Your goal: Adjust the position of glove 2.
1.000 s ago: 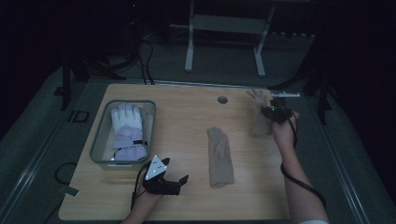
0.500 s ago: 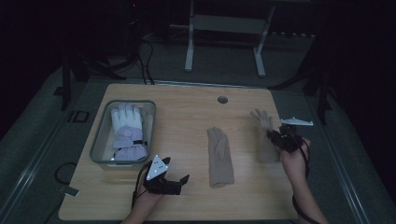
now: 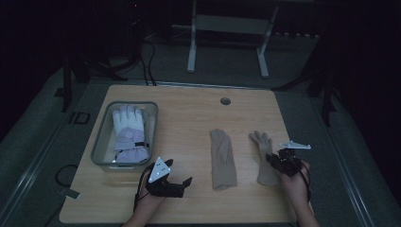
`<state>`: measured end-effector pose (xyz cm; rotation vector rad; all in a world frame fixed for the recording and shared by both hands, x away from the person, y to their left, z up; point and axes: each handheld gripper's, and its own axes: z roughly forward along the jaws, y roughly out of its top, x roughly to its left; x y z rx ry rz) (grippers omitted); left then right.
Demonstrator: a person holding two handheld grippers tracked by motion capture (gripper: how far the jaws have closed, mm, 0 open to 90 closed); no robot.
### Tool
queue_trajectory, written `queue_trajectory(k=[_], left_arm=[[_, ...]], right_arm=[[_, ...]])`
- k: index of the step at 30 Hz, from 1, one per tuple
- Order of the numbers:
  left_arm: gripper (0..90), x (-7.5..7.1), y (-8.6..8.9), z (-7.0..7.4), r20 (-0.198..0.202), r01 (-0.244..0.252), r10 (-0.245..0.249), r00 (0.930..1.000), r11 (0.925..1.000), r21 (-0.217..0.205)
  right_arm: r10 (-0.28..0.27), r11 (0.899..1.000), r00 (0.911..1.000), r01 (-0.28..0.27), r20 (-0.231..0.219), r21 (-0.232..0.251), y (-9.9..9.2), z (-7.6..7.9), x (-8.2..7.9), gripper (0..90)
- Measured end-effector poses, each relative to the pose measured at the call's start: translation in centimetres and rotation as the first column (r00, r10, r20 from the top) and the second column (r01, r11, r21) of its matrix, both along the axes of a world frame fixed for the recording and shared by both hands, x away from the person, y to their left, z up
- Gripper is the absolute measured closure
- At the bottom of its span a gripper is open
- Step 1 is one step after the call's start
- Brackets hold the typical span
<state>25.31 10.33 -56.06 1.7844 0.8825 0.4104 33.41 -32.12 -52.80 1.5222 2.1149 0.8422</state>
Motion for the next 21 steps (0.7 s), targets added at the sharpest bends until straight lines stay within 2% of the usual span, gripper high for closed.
queue_trajectory(k=[5, 7, 10, 12, 13, 16, 20, 21], left_arm=[[2.9, -0.1, 0.0, 0.0, 0.004, 0.002, -0.002, 1.0, 1.0, -0.002], [2.8, -0.1, 0.1, 0.1, 0.004, 0.002, -0.002, 1.0, 1.0, -0.003], [2.9, -0.1, 0.2, 0.1, 0.004, 0.001, -0.001, 1.0, 1.0, -0.006], [2.8, -0.1, 0.2, 0.1, 0.004, 0.001, -0.001, 1.0, 1.0, -0.006], [2.8, -0.1, 0.2, 0.1, 0.006, 0.003, -0.003, 1.0, 1.0, -0.005], [2.8, -0.1, 0.1, 0.2, 0.006, 0.005, -0.005, 1.0, 1.0, -0.001], [2.8, -0.1, 0.0, 0.2, 0.008, 0.005, -0.005, 1.0, 1.0, -0.005], [2.8, -0.1, 0.1, 0.2, 0.008, 0.005, -0.005, 1.0, 1.0, -0.005]], right_arm=[[0.033, 0.999, 0.9991, -0.034, -0.026, -0.038, 0.9, -1.2, 0.2, 72.8], [0.046, 0.998, 0.9985, -0.047, -0.031, -0.046, 1.2, -1.4, 0.1, 65.7], [0.057, 0.998, 0.9982, -0.057, -0.017, -0.032, 1.1, -0.7, 0.2, 52.0], [0.053, 0.998, 0.9985, -0.053, -0.012, -0.027, 1.1, -0.5, 0.2, 52.0], [0.058, 0.998, 0.9983, -0.058, 0.005, -0.014, 0.8, 0.1, 0.4, 42.6], [0.052, 0.998, 0.9985, -0.052, 0.014, -0.021, 0.6, 0.3, 0.5, 40.2], [0.053, 0.998, 0.9985, -0.053, 0.009, -0.043, 0.5, -0.6, 0.9, 40.1], [0.053, 0.997, 0.9986, -0.052, 0.007, -0.064, 0.5, -0.9, 1.0, 40.1]])
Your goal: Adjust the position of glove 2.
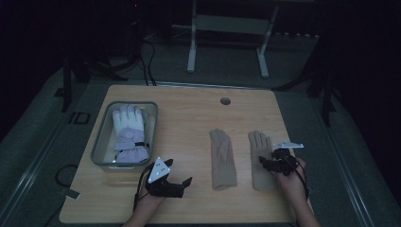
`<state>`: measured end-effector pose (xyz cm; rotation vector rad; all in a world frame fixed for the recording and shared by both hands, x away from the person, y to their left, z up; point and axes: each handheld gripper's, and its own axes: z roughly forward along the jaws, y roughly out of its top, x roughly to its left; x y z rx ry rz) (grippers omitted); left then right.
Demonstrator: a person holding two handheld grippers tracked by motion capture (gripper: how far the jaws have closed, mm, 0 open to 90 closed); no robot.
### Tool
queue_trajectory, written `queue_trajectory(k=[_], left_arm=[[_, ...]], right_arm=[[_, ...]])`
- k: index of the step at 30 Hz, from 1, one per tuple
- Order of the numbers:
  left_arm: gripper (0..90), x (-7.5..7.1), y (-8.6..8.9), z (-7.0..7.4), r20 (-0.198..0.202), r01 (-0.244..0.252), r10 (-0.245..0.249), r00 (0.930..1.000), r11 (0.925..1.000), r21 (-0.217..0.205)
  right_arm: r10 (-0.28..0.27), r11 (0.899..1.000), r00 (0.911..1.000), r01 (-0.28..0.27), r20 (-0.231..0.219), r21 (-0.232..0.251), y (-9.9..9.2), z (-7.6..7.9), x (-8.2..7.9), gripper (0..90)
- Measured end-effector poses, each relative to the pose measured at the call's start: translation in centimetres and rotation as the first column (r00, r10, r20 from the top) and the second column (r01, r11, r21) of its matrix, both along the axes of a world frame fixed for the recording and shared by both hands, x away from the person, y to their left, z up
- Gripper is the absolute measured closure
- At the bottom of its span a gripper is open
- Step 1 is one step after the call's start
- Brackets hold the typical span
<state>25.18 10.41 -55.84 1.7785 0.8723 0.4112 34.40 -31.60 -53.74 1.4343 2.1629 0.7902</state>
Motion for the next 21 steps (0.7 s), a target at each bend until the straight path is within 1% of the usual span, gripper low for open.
queue_trajectory(k=[1, 3, 5, 6, 8, 9, 10, 12, 14, 18, 21], left_arm=[[2.9, -0.01, 0.01, 0.0, 0.0, -0.001, 0.001, 1.0, 1.0, 0.0], [2.9, 0.0, 0.04, -0.03, -0.002, -0.001, 0.001, 1.0, 1.0, 0.0], [2.8, 0.04, 0.07, -0.04, -0.004, 0.0, 0.0, 1.0, 1.0, 0.0], [2.8, 0.03, 0.06, -0.04, -0.004, 0.0, 0.0, 1.0, 1.0, -0.001], [2.8, 0.02, 0.02, -0.04, -0.003, 0.001, -0.001, 1.0, 1.0, 0.0], [2.8, 0.0, -0.01, -0.05, -0.003, 0.001, -0.001, 1.0, 1.0, 0.0], [2.8, 0.0, -0.02, -0.05, -0.005, 0.002, -0.002, 1.0, 1.0, 0.001], [2.8, -0.03, -0.05, -0.06, -0.004, 0.003, -0.003, 1.0, 1.0, 0.002], [2.8, -0.05, -0.06, -0.04, -0.003, 0.003, -0.003, 1.0, 1.0, 0.003], [2.8, -0.02, -0.02, -0.04, -0.004, 0.0, 0.0, 1.0, 1.0, -0.003], [2.9, -0.01, 0.01, -0.04, -0.004, 0.0, 0.0, 1.0, 1.0, -0.003]], right_arm=[[0.003, 1.0, 1.0, -0.003, -0.005, -0.013, -0.04, -0.31, 0.1, 40.1], [0.009, 1.0, 0.9999, -0.01, -0.013, -0.022, -0.08, -0.93, 0.2, 39.9], [0.011, 1.0, 0.9999, -0.011, -0.004, -0.002, -0.27, -1.11, 0.12, 43.1], [0.013, 1.0, 0.9999, -0.013, -0.002, -0.001, -0.36, -1.11, 0.08, 47.5], [-0.012, 1.0, 0.9999, 0.012, 0.0, 0.008, -0.5, -1.08, 0.0, 54.2], [-0.016, 1.0, 0.9999, 0.016, 0.001, 0.004, -0.54, -1.06, 0.01, 57.6], [-0.024, 1.0, 0.9997, 0.024, -0.001, -0.001, -0.56, -0.99, 0.02, 63.6], [-0.041, 0.999, 0.9991, 0.041, 0.004, -0.017, -0.53, -0.94, 0.01, 70.2], [-0.061, 0.998, 0.9981, 0.061, 0.01, -0.016, -0.43, -0.93, -0.05, 77.2], [-0.079, 0.997, 0.9967, 0.08, 0.019, -0.025, -0.08, -0.78, -0.17, 80.3], [-0.081, 0.997, 0.9964, 0.081, 0.024, -0.006, -0.01, -0.23, -0.28, 80.6]])
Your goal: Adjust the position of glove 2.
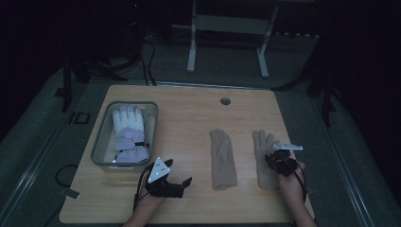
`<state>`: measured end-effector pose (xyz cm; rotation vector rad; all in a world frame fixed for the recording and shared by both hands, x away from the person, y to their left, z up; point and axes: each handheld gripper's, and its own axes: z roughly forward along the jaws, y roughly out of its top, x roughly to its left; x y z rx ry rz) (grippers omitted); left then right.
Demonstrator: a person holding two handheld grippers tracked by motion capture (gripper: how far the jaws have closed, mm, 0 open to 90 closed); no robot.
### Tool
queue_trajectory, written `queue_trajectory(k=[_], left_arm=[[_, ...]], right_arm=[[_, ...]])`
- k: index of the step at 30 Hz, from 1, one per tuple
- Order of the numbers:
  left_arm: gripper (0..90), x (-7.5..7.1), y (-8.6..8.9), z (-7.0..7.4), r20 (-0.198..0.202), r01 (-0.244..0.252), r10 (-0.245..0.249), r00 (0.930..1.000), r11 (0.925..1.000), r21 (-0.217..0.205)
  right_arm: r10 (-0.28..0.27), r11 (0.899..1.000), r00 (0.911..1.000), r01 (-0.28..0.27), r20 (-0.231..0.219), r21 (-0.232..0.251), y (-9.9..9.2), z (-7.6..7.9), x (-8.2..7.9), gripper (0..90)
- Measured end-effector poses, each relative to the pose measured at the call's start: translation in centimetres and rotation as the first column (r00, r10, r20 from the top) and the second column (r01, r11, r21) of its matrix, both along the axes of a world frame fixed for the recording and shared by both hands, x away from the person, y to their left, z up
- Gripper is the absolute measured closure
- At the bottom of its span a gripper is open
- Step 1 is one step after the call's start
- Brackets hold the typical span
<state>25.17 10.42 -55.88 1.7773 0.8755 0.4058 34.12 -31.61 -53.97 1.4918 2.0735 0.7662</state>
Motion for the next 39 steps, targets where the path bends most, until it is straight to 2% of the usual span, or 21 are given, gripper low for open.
queue_trajectory(k=[10, 11, 14, 16, 22, 29, 31, 33, 39], left_arm=[[2.9, -0.1, -0.1, 0.0, 0.003, 0.002, -0.002, 1.0, 0.9999, 0.015], [2.8, -0.1, -0.1, 0.0, 0.003, 0.002, -0.002, 1.0, 0.9999, 0.015], [2.8, 0.0, -0.1, 0.0, 0.005, 0.001, -0.001, 1.0, 0.9999, 0.015], [2.8, 0.0, -0.1, 0.0, 0.006, 0.0, 0.0, 1.0, 0.9999, 0.015], [2.9, -0.1, -0.1, 0.2, 0.01, -0.001, 0.001, 1.0, 0.9999, 0.013], [2.9, -0.2, -0.1, 0.2, 0.015, 0.003, -0.003, 0.9999, 0.9999, 0.015], [2.8, -0.2, -0.1, 0.2, 0.015, 0.002, -0.003, 0.9999, 0.9999, 0.013], [2.9, -0.2, 0.0, 0.2, 0.016, 0.002, -0.002, 0.9999, 0.9999, 0.013], [2.8, -0.2, 0.2, 0.4, 0.019, -0.003, 0.003, 0.9998, 1.0, 0.008]], right_arm=[[0.008, 0.998, 0.9975, -0.013, 0.071, 0.068, 1.6, 3.7, -0.4, 80.6], [0.008, 0.998, 0.9975, -0.013, 0.071, 0.068, 1.6, 3.7, -0.4, 80.6], [0.027, 0.994, 0.9939, -0.038, 0.107, 0.104, 2.9, 5.4, -1.0, 80.7], [0.038, 0.993, 0.9918, -0.051, 0.122, 0.105, 3.7, 6.2, -1.2, 80.7], [0.077, 0.984, 0.9868, -0.099, 0.143, 0.151, 6.2, 7.8, -1.5, 80.6], [0.12, 0.966, 0.9821, -0.149, 0.145, 0.211, 9.7, 8.4, -1.5, 80.5], [0.128, 0.964, 0.9812, -0.157, 0.144, 0.215, 10.2, 8.4, -1.5, 80.5], [0.147, 0.959, 0.9799, -0.175, 0.135, 0.225, 11.5, 8.1, -1.4, 80.4], [0.172, 0.958, 0.9806, -0.188, 0.094, 0.214, 13.6, 6.4, -1.4, 80.3]])
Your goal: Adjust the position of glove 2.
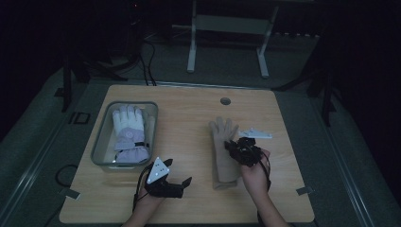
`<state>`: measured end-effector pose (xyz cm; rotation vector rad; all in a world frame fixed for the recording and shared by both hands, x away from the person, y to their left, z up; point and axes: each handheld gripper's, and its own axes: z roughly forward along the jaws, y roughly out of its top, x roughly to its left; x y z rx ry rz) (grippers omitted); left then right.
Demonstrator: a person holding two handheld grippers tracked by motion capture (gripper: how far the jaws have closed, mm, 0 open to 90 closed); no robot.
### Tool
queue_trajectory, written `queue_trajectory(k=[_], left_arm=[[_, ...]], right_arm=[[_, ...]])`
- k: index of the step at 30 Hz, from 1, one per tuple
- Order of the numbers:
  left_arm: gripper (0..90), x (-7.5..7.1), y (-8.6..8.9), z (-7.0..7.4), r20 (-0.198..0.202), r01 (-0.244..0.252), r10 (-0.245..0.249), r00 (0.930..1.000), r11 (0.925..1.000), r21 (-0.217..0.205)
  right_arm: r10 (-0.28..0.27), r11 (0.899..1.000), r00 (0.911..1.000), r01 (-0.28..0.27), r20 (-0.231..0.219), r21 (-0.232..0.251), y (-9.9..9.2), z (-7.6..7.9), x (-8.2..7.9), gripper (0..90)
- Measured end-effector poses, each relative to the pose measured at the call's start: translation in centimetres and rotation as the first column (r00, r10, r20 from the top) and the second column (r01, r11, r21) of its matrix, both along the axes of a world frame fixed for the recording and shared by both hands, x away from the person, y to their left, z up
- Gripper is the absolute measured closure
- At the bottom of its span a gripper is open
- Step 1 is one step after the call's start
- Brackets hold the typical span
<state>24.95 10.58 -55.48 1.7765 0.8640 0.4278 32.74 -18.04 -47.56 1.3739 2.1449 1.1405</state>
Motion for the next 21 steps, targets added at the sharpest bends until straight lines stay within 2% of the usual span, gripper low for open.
queue_trajectory(k=[6, 12, 18, 21], left_arm=[[2.9, 0.0, -0.1, -0.1, -0.004, 0.004, -0.004, 1.0, 1.0, -0.002], [2.8, 0.1, -0.1, -0.1, -0.008, 0.006, -0.006, 1.0, 1.0, 0.0], [2.9, 0.0, -0.2, -0.2, -0.008, 0.008, -0.008, 0.9999, 1.0, 0.001], [2.9, 0.0, -0.2, -0.2, -0.009, 0.008, -0.008, 0.9999, 1.0, -0.001]], right_arm=[[-0.006, 1.0, 0.9985, 0.005, -0.055, -0.027, 0.4, -2.4, 0.7, 80.1], [-0.029, 0.999, 0.9926, 0.027, -0.118, -0.017, -0.1, -4.7, 1.3, 79.4], [-0.036, 0.999, 0.9899, 0.036, -0.138, -0.004, -0.1, -5.8, 1.5, 75.1], [-0.031, 0.999, 0.9903, 0.027, -0.135, -0.031, 0.1, -6.3, 1.6, 70.5]])
